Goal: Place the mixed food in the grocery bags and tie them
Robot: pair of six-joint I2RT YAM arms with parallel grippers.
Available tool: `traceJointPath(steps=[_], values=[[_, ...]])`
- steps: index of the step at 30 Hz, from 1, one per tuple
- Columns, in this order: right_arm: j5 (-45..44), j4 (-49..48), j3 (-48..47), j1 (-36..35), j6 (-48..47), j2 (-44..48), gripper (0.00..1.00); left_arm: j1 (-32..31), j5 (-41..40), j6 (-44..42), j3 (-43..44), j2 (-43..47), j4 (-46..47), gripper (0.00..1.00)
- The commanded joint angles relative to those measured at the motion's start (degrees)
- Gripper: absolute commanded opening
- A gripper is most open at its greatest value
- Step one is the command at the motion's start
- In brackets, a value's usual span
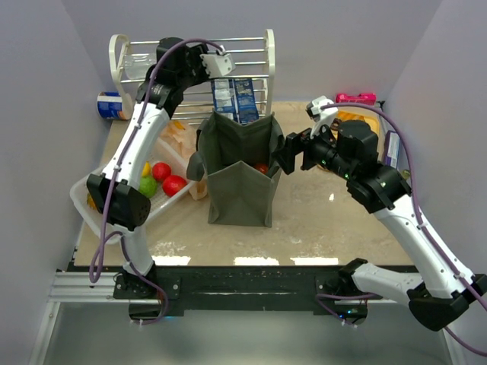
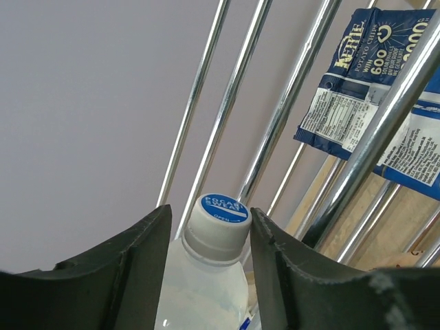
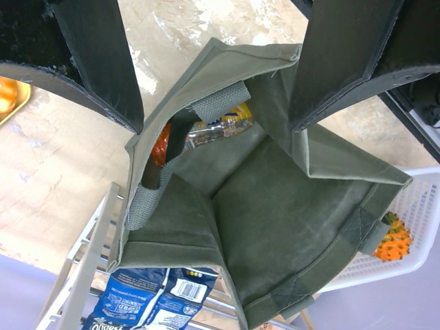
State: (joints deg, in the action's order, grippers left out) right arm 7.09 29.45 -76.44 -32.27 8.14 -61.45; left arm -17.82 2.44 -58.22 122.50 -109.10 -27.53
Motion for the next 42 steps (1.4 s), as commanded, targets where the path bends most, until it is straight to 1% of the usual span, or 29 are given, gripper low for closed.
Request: traceJointPath(steps=[1,2,3,4,6,9,13,14,16,17,24,30,33,34,37,39,42], values=[[0.55,-1.94,0.16,0.1,0.74,1.6,0.89,-0.1,-1.91,-1.81,1.96,-1.64,3.0,0.46],[0.47,-1.94,0.24,0.19,0.74,1.77,0.89,-0.11,-2.08,-1.9,1.96,-1.82,3.27,0.42],[0.38,-1.94,0.33,0.1,0.74,1.86,0.89,-0.11,-2.26,-1.9,1.78,-1.82,3.71,0.23],[0.38,-1.86,0.42,0.19,0.65,1.86,0.89,-0.37,-3.65,-1.73,1.26,-1.82,4.41,0.17],[0.2,-1.94,0.59,0.19,0.74,1.95,0.89,-0.81,-3.93,-1.64,0.73,-1.38,5.55,0.06],[0.2,-2.03,0.86,0.1,0.74,2.04,0.89,-1.95,-4.81,-0.5,-0.06,-0.24,8.71,0.0],[0.55,-2.29,1.12,0.19,1.0,2.04,0.89,-3.79,-7.97,-1.55,-3.04,2.22,14.68,0.0],[0.64,-2.38,1.21,0.1,1.09,1.95,0.89,-4.41,-9.19,-2.07,-3.75,3.53,17.83,0.0],[0.73,-2.29,1.3,0.19,1.17,2.12,0.89,-4.76,-10.34,-2.08,-5.16,4.85,21.01,0.0],[0.56,-2.29,1.21,0.1,1.17,2.12,0.89,-4.94,-11.74,-0.42,-5.08,5.73,24.16,0.0],[0.03,-2.82,2.0,0.1,1.7,2.21,0.89,-4.85,-13.16,3.9,-2.44,9.43,31.56,0.0],[0.38,-2.82,2.0,0.1,2.14,2.04,0.89,-4.85,-17.37,4.43,-2.35,11.27,39.3,0.0],[0.38,-2.65,1.83,0.19,2.32,1.95,0.89,-4.85,-19.13,6.0,-1.39,12.07,42.81,0.0],[0.29,-2.65,1.83,0.19,2.4,1.86,0.89,-4.85,-21.14,8.01,-0.77,12.15,44.3,0.0],[0.64,-2.56,1.65,0.1,2.58,1.42,0.88,-4.85,-23.52,11.0,1.34,12.59,45.02,0.0],[0.73,-2.64,1.65,0.19,2.76,1.42,0.88,-4.85,-23.44,13.38,1.95,13.38,43.8,0.0],[0.64,-2.73,1.74,0.1,2.58,1.07,0.88,-4.85,-21.61,21.37,0.47,16.71,39.85,0.0]])
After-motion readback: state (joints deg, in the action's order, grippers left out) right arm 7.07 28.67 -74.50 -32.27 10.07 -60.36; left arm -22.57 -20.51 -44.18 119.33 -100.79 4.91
